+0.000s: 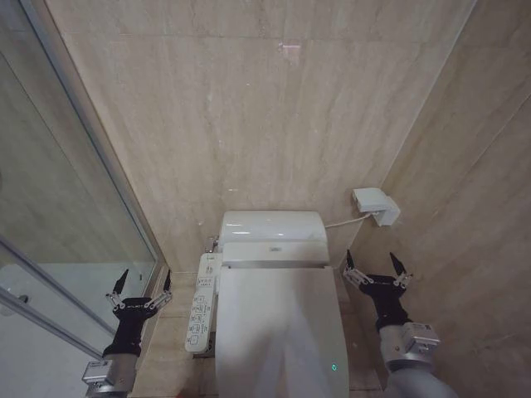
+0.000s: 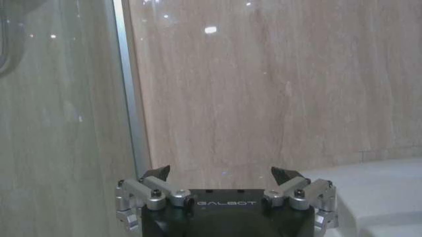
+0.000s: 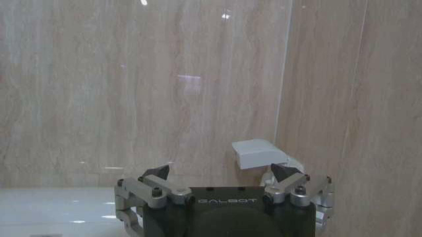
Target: Open the toilet lid, clean the toilet bowl with a toilet brush, close the toilet lid, and flush.
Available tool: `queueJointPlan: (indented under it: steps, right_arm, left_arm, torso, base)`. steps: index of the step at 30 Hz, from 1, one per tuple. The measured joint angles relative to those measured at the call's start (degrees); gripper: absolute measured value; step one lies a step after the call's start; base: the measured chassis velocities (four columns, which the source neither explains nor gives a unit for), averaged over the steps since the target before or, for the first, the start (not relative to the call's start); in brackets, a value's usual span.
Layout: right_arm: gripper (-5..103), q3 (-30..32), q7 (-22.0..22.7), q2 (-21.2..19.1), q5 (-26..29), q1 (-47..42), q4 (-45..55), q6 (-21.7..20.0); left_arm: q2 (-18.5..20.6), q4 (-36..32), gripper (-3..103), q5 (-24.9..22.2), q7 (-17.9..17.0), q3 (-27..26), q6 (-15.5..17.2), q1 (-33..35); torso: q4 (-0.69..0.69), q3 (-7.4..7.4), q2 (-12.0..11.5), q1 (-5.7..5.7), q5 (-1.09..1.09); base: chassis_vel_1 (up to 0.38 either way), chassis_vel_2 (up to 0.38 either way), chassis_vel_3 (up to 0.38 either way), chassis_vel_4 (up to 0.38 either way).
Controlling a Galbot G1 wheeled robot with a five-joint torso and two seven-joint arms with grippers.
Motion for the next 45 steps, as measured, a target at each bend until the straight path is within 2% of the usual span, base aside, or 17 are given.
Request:
queueJointPlan:
  steps: [25,31,35,40,45]
  right_arm:
    - [100,0.0,0.0,0.0,0.0,0.0,0.0,0.0]
    - [100,0.0,0.0,0.0,0.0,0.0,0.0,0.0]
    - [100,0.0,0.0,0.0,0.0,0.0,0.0,0.0]
    - [100,0.0,0.0,0.0,0.0,0.0,0.0,0.0]
    - [100,0.0,0.0,0.0,0.0,0.0,0.0,0.0]
  left_arm:
    - [-0.3,3.4,100,-0.3,1.3,1.1,-0.6,-2.7]
    - [0.7,5.1,100,-0.6,1.3,1.8,-0.7,-5.3]
    - [2.7,8.7,100,-2.4,1.3,2.7,-0.4,-10.4]
    - [3.9,13.3,100,-5.0,1.8,3.0,-0.7,-13.5]
    - [5.0,21.2,100,-8.3,2.9,6.0,-0.9,-19.4]
  torso:
    - [0.02,0.01,0.0,0.02,0.0]
    - [0.01,0.0,0.0,-0.01,0.0]
    - [0.0,0.0,0.0,-0.01,0.0]
    - [0.02,0.0,0.0,0.0,0.0]
    - [0.01,0.0,0.0,0.0,-0.01]
  base:
    - [-0.015,0.018,0.017,-0.02]
    - [0.0,0.0,0.0,0.0]
    - [0.0,0.0,0.0,0.0]
    - [0.0,0.0,0.0,0.0]
    - [0.0,0.0,0.0,0.0]
